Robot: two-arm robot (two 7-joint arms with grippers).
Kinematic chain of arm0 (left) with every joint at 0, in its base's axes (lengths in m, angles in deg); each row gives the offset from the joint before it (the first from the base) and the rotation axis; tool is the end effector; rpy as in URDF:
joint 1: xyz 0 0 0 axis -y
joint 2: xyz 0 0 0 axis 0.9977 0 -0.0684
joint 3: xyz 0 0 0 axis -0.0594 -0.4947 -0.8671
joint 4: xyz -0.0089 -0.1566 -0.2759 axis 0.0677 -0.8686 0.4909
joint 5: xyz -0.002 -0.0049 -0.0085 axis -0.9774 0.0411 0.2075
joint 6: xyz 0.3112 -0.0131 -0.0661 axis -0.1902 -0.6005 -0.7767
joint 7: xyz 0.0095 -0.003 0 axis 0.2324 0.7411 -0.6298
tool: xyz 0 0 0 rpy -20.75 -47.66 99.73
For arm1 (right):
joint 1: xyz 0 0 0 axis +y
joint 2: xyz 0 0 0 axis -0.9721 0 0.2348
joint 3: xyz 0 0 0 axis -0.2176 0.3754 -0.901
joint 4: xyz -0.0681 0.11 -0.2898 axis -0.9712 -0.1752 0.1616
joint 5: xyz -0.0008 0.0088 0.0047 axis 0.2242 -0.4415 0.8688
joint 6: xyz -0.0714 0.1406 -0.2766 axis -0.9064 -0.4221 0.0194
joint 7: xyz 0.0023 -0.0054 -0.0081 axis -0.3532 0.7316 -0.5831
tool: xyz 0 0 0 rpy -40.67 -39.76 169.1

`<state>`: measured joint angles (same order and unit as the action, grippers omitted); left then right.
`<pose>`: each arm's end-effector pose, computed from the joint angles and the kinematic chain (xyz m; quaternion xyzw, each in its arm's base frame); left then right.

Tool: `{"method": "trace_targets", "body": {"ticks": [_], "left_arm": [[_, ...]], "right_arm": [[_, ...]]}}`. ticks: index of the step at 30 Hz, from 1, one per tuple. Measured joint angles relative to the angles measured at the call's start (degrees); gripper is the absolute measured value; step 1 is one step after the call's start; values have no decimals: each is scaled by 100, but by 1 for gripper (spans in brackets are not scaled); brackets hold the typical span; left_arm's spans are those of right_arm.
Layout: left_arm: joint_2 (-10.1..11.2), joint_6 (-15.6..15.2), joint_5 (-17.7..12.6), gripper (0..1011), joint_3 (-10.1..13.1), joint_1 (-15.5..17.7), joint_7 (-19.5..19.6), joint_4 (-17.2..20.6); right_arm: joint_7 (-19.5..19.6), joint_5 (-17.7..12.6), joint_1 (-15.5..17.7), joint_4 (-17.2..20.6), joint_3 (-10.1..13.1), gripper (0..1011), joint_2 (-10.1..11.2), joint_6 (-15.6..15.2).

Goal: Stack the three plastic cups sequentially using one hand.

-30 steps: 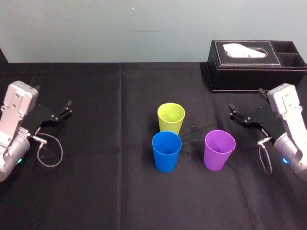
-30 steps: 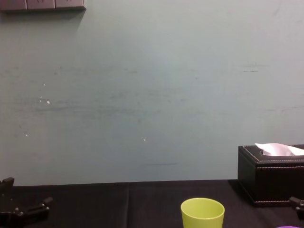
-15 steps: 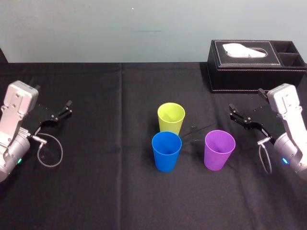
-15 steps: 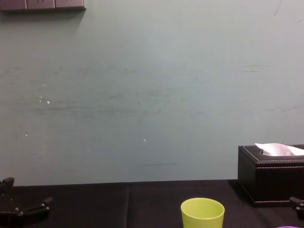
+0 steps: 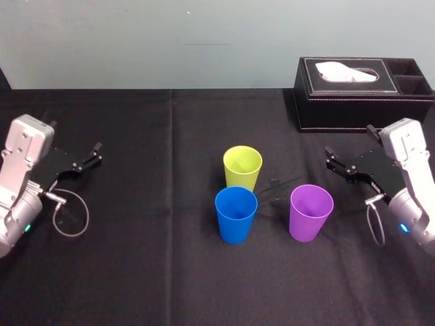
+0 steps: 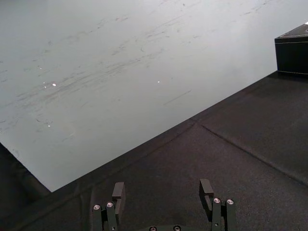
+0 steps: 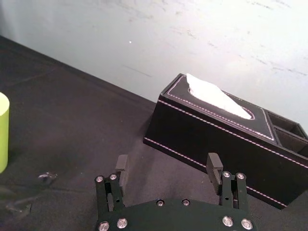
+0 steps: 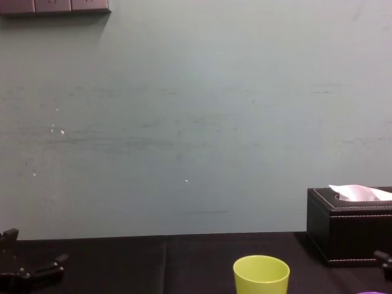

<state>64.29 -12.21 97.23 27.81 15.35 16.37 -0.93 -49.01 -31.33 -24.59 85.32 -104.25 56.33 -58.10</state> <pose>0.3716 0.0956 -0.3261 0.1416 -0.1324 0.5800 0.7913 0.3706 -0.0956 -0.3260 -0.1355 -0.1318 -0.5826 0.7905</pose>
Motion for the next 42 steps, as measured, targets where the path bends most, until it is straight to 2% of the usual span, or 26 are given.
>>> {"method": "trace_targets", "body": {"ticks": [4,11,12,17,21,28,35,42], "left_arm": [[0,0,0,1011,0,0,0,0],[0,0,0,1011,0,0,0,0],[0,0,0,1011,0,0,0,0],[0,0,0,1011,0,0,0,0],[0,0,0,1011,0,0,0,0],[0,0,0,1011,0,0,0,0],[0,0,0,1011,0,0,0,0],[0,0,0,1011,0,0,0,0]], "right_arm": [[-11,-72,149,144,137,1002,7,15],[-183,-316,697,663,457,1003,278,-106],[-183,-316,697,663,457,1003,278,-106],[-351,-450,1202,1076,683,1003,595,-196],[-464,-524,1706,1479,902,1003,931,-278],[-797,-658,2334,1965,1106,1003,1306,-314],[-1078,-785,2795,2298,1214,1003,1464,-324],[-1359,-1016,3031,2413,1283,1003,1358,-195]]}}
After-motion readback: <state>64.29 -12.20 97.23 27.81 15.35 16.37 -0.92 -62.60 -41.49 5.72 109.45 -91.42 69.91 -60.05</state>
